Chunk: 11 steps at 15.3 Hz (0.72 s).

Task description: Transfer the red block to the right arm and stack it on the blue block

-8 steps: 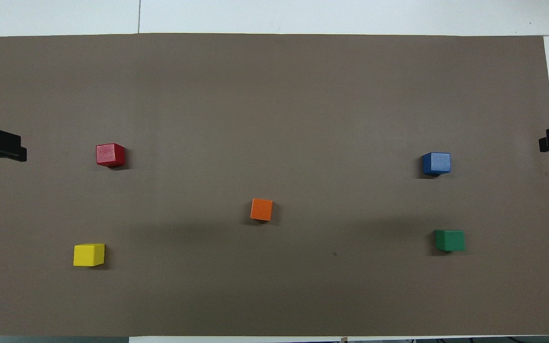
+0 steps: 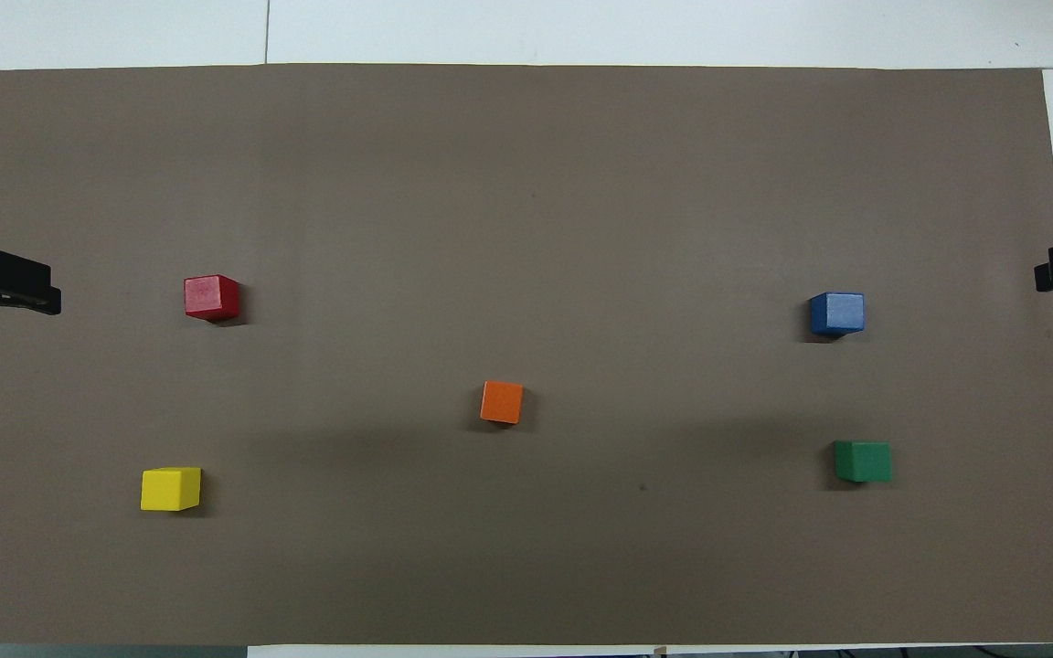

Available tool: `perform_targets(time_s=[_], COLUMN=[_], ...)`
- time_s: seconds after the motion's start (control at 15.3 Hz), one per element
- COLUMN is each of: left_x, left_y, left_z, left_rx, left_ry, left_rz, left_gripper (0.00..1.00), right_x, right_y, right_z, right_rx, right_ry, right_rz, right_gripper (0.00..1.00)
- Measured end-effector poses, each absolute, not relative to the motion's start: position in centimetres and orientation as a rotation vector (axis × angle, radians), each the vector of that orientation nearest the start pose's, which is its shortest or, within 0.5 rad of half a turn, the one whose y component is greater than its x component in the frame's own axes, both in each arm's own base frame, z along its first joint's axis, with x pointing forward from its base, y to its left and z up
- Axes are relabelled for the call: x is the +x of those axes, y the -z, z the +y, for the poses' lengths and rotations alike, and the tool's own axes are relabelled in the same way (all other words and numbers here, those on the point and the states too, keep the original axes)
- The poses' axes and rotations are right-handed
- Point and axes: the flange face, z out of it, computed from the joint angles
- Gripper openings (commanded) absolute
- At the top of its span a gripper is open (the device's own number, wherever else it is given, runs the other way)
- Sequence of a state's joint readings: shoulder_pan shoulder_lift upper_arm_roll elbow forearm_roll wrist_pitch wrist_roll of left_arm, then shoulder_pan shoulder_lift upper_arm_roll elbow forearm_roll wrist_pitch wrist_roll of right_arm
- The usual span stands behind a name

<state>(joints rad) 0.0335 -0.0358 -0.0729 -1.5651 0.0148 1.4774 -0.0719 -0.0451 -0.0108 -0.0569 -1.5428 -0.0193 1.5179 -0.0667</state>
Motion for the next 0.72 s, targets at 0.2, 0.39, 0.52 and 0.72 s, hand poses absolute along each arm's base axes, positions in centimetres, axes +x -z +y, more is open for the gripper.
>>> perform_targets(time_s=[0.2,0.39,0.52,0.72], left_x=[53.8,54.6,55.3,57.0], left_y=[-61.6,-55.7,-51.1,-43.7], left_z=[-1.5,-0.6,-0.6,-0.8], left_rx=[-3.122,-3.123,-3.125,-3.132], left_ry=[0.041,0.075,0.088,0.105], left_rz=[-0.080,-0.098,-0.095,-0.088], left_gripper=[1.00,1.00,1.00,1.00], right_x=[54.3,54.0,53.1,51.4], right_y=[-63.9,-63.2,-61.7,-59.2], right_z=[-5.9,-5.7,-5.7,-5.9], right_rx=[-3.158,-3.127,-3.043,-2.921], right_ry=[-0.026,-0.048,-0.090,-0.112], right_rz=[0.060,0.063,0.084,0.098], right_gripper=[1.00,1.00,1.00,1.00])
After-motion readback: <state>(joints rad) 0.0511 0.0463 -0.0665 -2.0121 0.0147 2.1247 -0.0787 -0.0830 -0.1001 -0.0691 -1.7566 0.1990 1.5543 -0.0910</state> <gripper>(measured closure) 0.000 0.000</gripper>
